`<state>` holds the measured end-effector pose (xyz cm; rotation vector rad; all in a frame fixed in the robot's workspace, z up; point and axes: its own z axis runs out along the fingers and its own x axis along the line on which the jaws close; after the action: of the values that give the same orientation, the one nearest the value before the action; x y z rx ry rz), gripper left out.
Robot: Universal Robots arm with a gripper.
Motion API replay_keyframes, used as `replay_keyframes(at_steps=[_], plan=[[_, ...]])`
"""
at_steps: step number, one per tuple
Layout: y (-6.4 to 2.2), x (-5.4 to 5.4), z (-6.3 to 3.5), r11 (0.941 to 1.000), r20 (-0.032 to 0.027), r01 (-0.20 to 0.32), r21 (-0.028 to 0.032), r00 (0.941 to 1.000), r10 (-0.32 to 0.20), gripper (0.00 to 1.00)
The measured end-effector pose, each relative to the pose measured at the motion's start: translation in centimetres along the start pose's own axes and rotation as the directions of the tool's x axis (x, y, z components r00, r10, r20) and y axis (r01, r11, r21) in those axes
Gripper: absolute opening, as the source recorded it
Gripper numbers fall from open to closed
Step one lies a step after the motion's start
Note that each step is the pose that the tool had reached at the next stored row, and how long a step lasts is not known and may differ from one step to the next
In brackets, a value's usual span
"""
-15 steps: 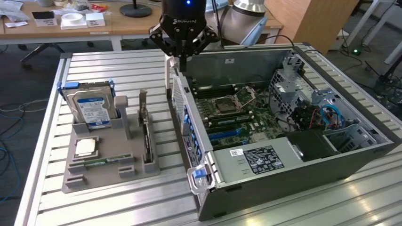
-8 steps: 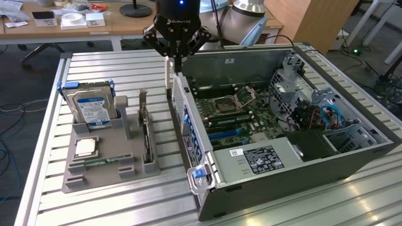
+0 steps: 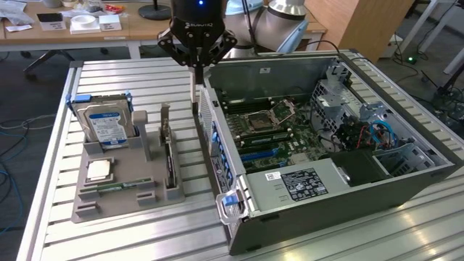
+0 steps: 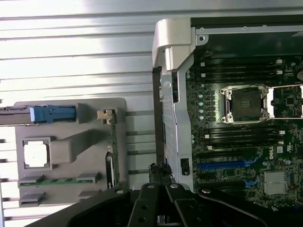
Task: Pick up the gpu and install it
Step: 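Reach for the gpu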
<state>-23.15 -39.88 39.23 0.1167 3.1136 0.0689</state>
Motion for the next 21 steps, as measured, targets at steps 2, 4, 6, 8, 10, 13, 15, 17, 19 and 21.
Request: replay_keyframes(at_steps=[2, 4, 6, 8, 10, 13, 15, 17, 19, 21], plan=[[-0.02, 0.3, 0.00, 1.0000, 0.0000, 0.000, 0.0000, 1.0000, 0.000, 0.11], [-0.04, 0.5, 0.00, 1.0000, 0.0000, 0.000, 0.0000, 1.0000, 0.000, 0.11], [-0.06, 0.8, -0.01, 1.0000, 0.0000, 0.000, 0.0000, 1.0000, 0.000, 0.11], [-0.08, 1.1, -0.01, 1.0000, 0.0000, 0.000, 0.0000, 1.0000, 0.000, 0.11], [-0.10, 1.4, -0.01, 1.0000, 0.0000, 0.000, 0.0000, 1.0000, 0.000, 0.11], [-0.13, 1.8, -0.01, 1.0000, 0.0000, 0.000, 0.0000, 1.0000, 0.000, 0.11], [-0.15, 2.1, -0.01, 1.0000, -0.0001, 0.000, 0.0000, 1.0000, 0.000, 0.11], [-0.18, 2.5, -0.01, 1.0000, 0.0000, 0.000, 0.0000, 1.0000, 0.000, 0.11], [-0.20, 2.9, -0.01, 1.0000, 0.0000, 0.000, 0.0000, 1.0000, 0.000, 0.11], [-0.23, 3.4, 0.00, 1.0000, 0.0000, 0.000, 0.0000, 1.0000, 0.000, 0.11]])
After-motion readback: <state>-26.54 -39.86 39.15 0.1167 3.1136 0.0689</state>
